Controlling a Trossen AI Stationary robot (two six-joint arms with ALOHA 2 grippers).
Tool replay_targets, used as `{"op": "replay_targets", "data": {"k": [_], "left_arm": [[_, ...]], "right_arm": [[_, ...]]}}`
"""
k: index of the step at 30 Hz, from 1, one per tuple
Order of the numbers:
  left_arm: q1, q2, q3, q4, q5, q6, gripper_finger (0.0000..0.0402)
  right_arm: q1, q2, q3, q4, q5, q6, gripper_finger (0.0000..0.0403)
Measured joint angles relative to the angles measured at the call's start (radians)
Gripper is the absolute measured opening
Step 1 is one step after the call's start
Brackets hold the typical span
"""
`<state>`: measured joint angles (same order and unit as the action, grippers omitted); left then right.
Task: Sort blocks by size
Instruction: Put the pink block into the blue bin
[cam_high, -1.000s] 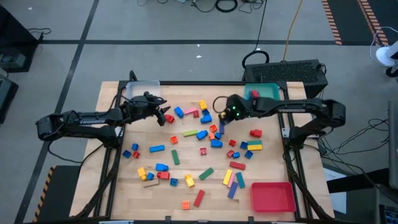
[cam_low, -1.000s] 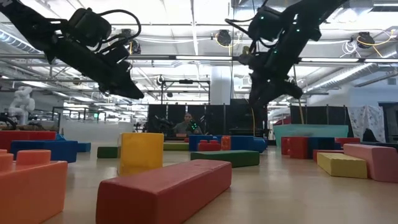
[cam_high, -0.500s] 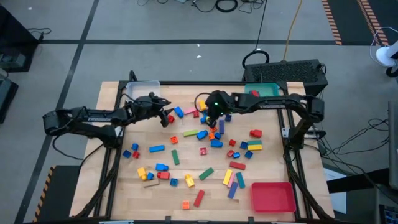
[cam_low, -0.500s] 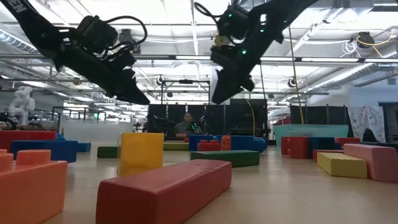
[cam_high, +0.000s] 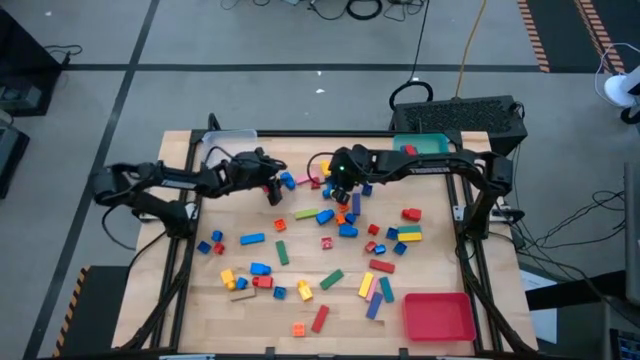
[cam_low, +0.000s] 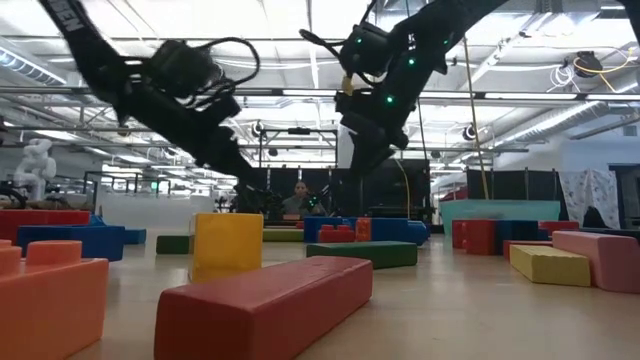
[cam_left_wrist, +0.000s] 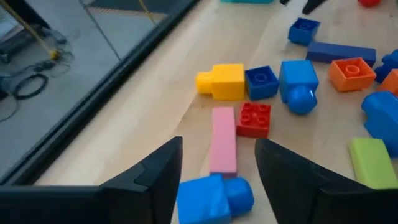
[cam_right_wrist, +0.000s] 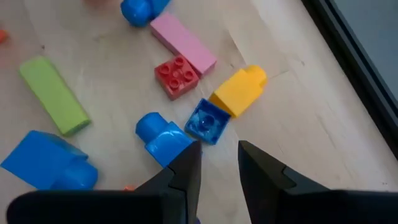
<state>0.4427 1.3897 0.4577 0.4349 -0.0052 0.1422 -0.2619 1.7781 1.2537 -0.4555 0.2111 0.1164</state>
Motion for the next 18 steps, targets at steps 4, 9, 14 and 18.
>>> {"op": "replay_targets", "data": {"k": [4, 9, 14, 18], "left_arm": [[0.000, 0.096, 0.076, -0.049, 0.033, 0.009, 0.0247], [0.000, 0.202, 0.125, -0.059, 0.032, 0.052, 0.0288], [0.003, 0.278, 0.169, -0.049, 0.031, 0.113, 0.0297], [0.019, 0.332, 0.204, -0.051, 0.031, 0.130, 0.0297]], "right_arm": [[0.000, 0.000, 0.000, -0.053, -0.001, -0.004, 0.0089], [0.002, 0.000, 0.000, -0.094, -0.001, -0.005, 0.0089], [0.009, 0.000, 0.000, -0.093, -0.002, -0.008, 0.0089], [0.010, 0.000, 0.000, -0.088, -0.003, -0.008, 0.0089]]}}
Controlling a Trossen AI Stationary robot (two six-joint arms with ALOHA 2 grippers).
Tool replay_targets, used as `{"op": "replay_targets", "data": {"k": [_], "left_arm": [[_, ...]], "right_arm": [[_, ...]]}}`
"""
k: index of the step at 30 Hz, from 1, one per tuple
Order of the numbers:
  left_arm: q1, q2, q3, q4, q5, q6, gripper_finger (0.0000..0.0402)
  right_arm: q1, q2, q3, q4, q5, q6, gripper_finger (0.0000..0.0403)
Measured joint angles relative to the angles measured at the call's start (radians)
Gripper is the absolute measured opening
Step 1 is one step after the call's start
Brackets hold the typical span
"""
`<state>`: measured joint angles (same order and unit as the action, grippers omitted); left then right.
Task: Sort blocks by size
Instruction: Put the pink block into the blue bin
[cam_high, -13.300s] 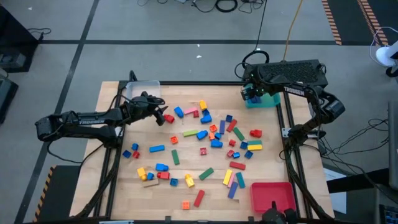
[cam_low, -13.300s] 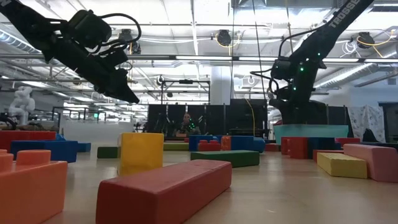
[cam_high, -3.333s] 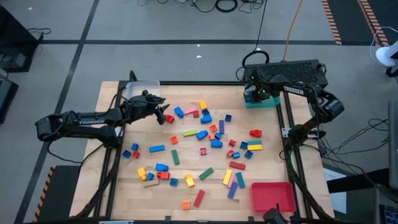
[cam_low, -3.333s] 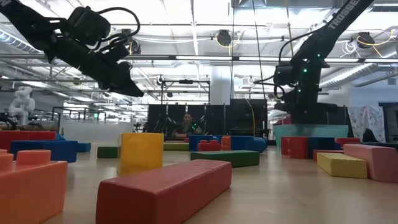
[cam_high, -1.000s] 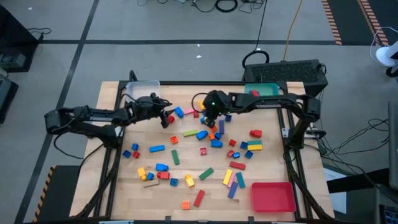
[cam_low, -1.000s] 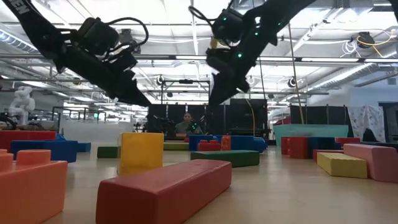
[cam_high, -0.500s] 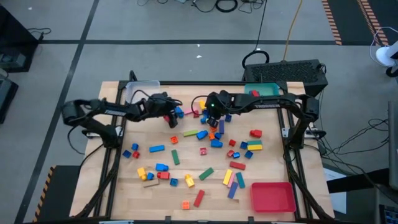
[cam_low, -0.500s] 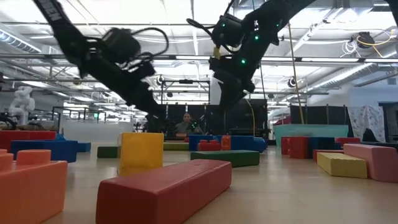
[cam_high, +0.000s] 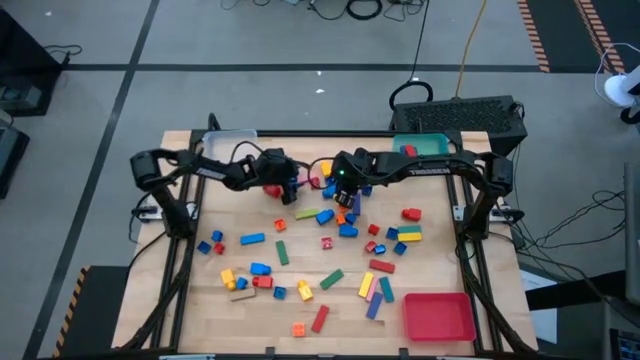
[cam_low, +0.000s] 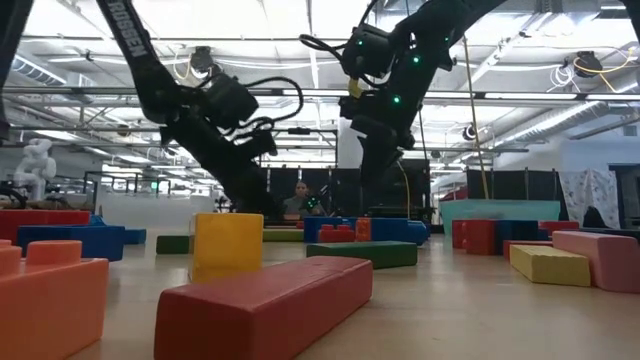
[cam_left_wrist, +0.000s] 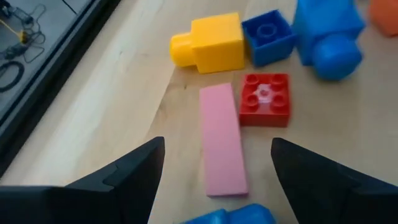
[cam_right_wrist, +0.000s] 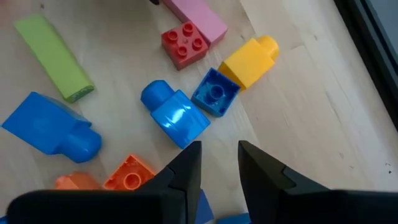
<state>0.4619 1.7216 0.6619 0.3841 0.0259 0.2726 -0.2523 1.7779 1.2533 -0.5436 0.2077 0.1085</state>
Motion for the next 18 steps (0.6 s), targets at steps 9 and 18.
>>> {"op": "replay_targets", "data": {"k": [9, 18], "left_arm": [[0.016, 0.063, 0.023, -0.019, 0.031, -0.002, 0.0249], [0.017, 0.062, 0.024, -0.031, 0.036, -0.002, 0.0139]], "right_arm": [[-0.001, 0.000, 0.000, -0.007, 0.000, -0.062, 0.0089], [-0.001, 0.016, 0.000, -0.001, -0.005, -0.042, 0.0089]]}}
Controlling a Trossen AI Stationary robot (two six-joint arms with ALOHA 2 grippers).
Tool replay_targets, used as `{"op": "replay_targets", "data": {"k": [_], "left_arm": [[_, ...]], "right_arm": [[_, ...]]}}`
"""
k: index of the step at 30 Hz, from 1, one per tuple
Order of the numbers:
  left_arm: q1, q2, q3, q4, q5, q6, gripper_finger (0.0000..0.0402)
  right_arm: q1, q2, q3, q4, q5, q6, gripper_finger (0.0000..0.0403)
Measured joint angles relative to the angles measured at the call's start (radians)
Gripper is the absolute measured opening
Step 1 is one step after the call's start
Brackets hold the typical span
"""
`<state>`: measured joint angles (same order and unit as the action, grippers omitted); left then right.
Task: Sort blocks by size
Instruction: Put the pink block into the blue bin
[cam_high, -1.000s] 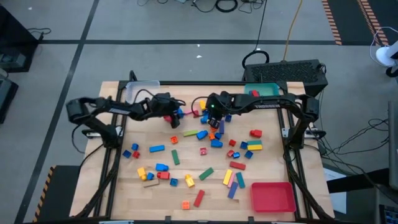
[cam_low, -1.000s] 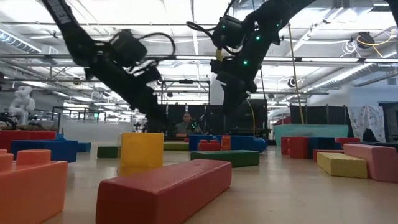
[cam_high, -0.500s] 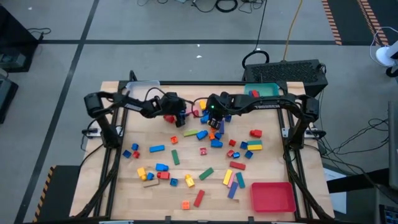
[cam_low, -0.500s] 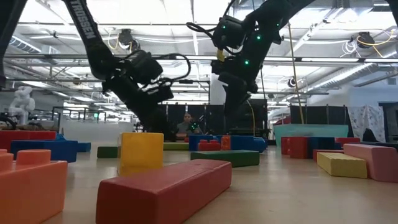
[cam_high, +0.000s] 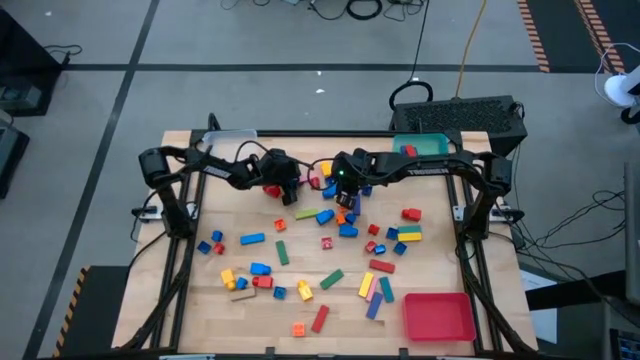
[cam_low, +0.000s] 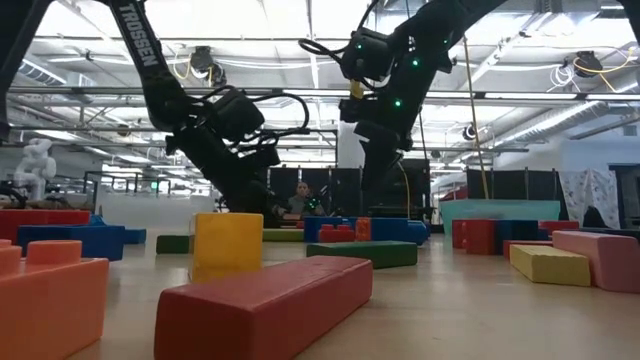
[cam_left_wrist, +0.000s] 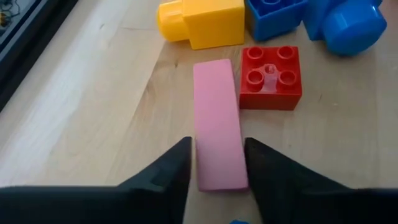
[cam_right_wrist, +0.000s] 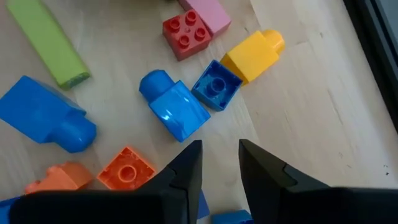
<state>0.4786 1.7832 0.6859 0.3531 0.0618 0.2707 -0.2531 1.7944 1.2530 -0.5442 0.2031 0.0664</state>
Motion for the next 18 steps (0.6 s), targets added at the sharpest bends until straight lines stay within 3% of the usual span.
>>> {"op": "replay_targets", "data": {"k": [3, 9, 14, 18], "left_arm": [[0.000, -0.001, 0.000, -0.003, 0.004, -0.002, 0.0102], [-0.003, -0.001, 0.001, -0.003, 0.021, -0.003, 0.0096], [-0.003, -0.002, 0.006, -0.005, 0.029, -0.040, 0.0063], [-0.003, -0.018, 0.010, -0.027, 0.028, -0.056, 0.0031]], "right_arm": [[0.000, 0.006, -0.001, -0.014, 0.001, 0.025, 0.0089], [0.017, 0.005, 0.000, 0.026, 0.010, 0.026, 0.0089], [0.033, 0.005, 0.000, 0.075, 0.016, 0.023, 0.0089], [0.057, 0.005, 0.000, 0.105, 0.095, -0.017, 0.0089]]}}
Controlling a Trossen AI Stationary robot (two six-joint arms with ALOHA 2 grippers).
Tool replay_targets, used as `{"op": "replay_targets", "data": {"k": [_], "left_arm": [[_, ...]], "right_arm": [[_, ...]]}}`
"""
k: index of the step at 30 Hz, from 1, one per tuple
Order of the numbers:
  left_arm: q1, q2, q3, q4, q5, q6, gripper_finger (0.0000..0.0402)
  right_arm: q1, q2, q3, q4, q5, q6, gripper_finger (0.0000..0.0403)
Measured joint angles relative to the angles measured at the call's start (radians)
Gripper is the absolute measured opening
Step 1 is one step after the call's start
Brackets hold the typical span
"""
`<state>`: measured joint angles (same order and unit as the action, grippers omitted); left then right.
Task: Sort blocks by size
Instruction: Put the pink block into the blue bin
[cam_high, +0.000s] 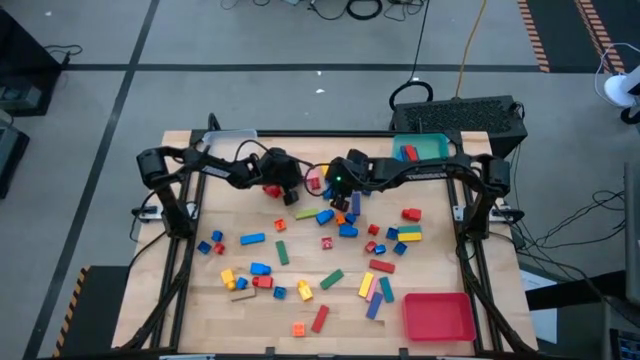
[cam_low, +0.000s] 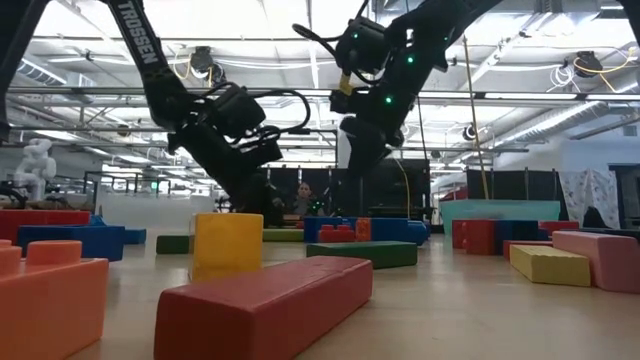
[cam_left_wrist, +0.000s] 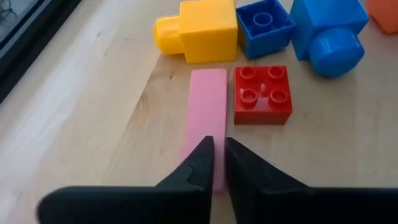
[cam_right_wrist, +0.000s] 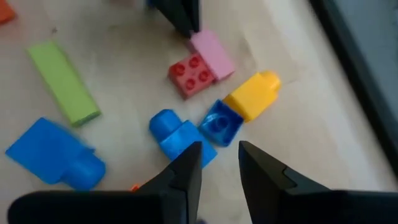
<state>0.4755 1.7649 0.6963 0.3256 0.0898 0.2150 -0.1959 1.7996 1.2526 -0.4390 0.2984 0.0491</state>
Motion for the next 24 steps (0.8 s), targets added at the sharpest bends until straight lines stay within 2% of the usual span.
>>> {"op": "replay_targets", "data": {"k": [3, 7, 10, 17, 19, 21, 24], "left_arm": [[0.000, -0.031, -0.002, -0.045, -0.004, 0.000, 0.0006], [0.000, -0.068, -0.003, -0.087, -0.028, 0.000, 0.0009], [-0.002, -0.079, -0.003, -0.087, -0.051, 0.001, 0.0047], [-0.004, -0.078, -0.003, -0.078, -0.055, 0.031, 0.0207], [0.006, -0.078, -0.003, -0.077, -0.048, 0.035, 0.0241], [0.017, -0.067, -0.002, -0.077, -0.031, 0.036, 0.0254], [0.031, -0.043, -0.002, -0.084, -0.014, 0.036, 0.0251]], "right_arm": [[0.016, 0.000, 0.000, 0.012, 0.045, -0.024, 0.0089], [0.022, 0.000, -0.006, 0.032, 0.045, -0.033, 0.0089], [0.022, 0.000, -0.006, 0.042, 0.044, -0.033, 0.0089], [0.034, 0.000, -0.006, 0.067, 0.040, -0.032, 0.0089], [0.042, 0.000, -0.006, 0.071, 0.040, -0.031, 0.0089], [0.050, 0.000, -0.006, 0.079, 0.040, -0.031, 0.0089], [0.062, 0.000, -0.006, 0.114, 0.039, -0.019, 0.0089]]}}
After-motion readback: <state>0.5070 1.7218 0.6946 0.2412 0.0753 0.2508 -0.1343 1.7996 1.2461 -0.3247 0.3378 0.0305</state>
